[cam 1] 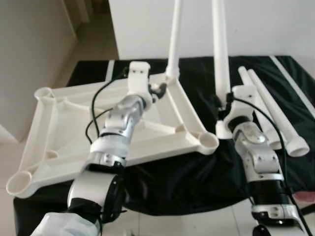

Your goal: Building children table

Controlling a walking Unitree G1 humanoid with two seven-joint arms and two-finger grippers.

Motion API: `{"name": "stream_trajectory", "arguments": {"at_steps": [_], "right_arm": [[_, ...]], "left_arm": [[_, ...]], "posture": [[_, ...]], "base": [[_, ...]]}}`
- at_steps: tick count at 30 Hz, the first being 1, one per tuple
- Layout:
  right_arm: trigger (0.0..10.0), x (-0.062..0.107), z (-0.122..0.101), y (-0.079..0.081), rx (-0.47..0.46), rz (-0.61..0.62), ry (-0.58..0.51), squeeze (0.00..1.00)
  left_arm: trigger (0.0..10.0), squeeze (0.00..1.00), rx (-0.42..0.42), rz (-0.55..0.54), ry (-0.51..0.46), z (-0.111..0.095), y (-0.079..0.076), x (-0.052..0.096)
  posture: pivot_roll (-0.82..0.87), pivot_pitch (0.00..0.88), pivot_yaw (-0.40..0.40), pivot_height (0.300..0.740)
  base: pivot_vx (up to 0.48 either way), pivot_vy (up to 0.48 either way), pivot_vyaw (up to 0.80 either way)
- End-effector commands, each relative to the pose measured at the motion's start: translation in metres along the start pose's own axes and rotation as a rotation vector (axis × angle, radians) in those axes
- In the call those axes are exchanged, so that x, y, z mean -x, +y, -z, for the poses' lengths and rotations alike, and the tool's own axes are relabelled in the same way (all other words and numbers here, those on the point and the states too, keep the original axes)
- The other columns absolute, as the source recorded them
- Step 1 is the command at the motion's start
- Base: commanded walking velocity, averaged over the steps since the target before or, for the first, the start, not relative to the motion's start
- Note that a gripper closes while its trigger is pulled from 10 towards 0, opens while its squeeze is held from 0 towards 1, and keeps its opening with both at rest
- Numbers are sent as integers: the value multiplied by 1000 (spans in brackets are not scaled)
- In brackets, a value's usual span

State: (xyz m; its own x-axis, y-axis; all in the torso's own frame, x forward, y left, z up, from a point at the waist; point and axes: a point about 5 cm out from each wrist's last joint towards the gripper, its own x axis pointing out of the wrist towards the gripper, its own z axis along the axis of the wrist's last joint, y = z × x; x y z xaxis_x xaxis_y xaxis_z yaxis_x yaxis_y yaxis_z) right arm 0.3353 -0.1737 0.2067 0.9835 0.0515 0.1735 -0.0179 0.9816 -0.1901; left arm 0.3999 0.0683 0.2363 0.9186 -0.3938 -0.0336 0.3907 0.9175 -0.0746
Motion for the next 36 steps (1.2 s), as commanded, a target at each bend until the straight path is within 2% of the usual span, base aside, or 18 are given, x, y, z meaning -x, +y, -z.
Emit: {"name": "stream_trajectory", "arguments": {"at_steps": [1, 5, 8, 11, 16, 18, 22, 23, 24, 29, 34, 36], "right_arm": [[10000, -3, -5, 1, 25, 4, -39, 0], [10000, -7, -12, 6, -33, -39, -60, 0], [10000, -6, -20, 18, -117, -140, -85, 0], [10000, -2, -24, 31, -208, -252, -115, 0], [10000, 0, -24, 37, -220, -285, -125, 0], [10000, 2, -24, 41, -223, -327, -127, 0], [10000, 3, -23, 43, -222, -347, -123, 0], [10000, 1, -25, 43, -226, -355, -122, 0], [10000, 1, -25, 43, -226, -355, -122, 0], [10000, 1, -28, 37, -236, -341, -119, 0], [10000, 4, -30, 32, -246, -331, -119, 0], [10000, 5, -31, 32, -248, -330, -118, 0]], "left_arm": [[10000, 0, -14, -57, 11, 0, 2, -2], [10000, 0, -47, -99, 6, -5, 3, -6], [10000, 0, -51, -85, -17, -11, -2, -9], [10000, 0, -20, -31, -37, -16, -10, -13], [10000, 0, 18, 27, -56, -20, -16, -15], [10000, 0, 40, 91, -63, -22, -21, -15], [10000, 0, 33, 171, -111, -33, -30, -14], [10000, 0, 12, 221, -135, -42, -36, -12], [10000, 0, 12, 221, -135, -42, -36, -12], [10000, 0, -105, 185, -71, -56, -41, -8], [10000, 0, -183, 150, -82, -74, -44, -3], [10000, 0, -212, 129, -116, -92, -46, 2]], "posture": [[-71, 21, 24, 740], [-65, 21, 25, 740], [-63, 18, 24, 740], [-62, 14, 25, 740], [-60, 10, 27, 740], [-60, 9, 30, 740], [-58, 16, 29, 740], [-54, 34, 24, 740], [-54, 34, 24, 740], [-47, 99, 13, 740], [-41, 153, 6, 740], [-38, 179, 6, 740]], "base": [[0, 0, 0], [0, 0, 0], [0, 0, 0], [0, 0, 0], [0, 0, 0], [0, 0, 0], [0, 0, 0], [0, 0, 0], [0, 0, 0], [0, 0, 0], [0, 0, 0], [0, 0, 0]]}}
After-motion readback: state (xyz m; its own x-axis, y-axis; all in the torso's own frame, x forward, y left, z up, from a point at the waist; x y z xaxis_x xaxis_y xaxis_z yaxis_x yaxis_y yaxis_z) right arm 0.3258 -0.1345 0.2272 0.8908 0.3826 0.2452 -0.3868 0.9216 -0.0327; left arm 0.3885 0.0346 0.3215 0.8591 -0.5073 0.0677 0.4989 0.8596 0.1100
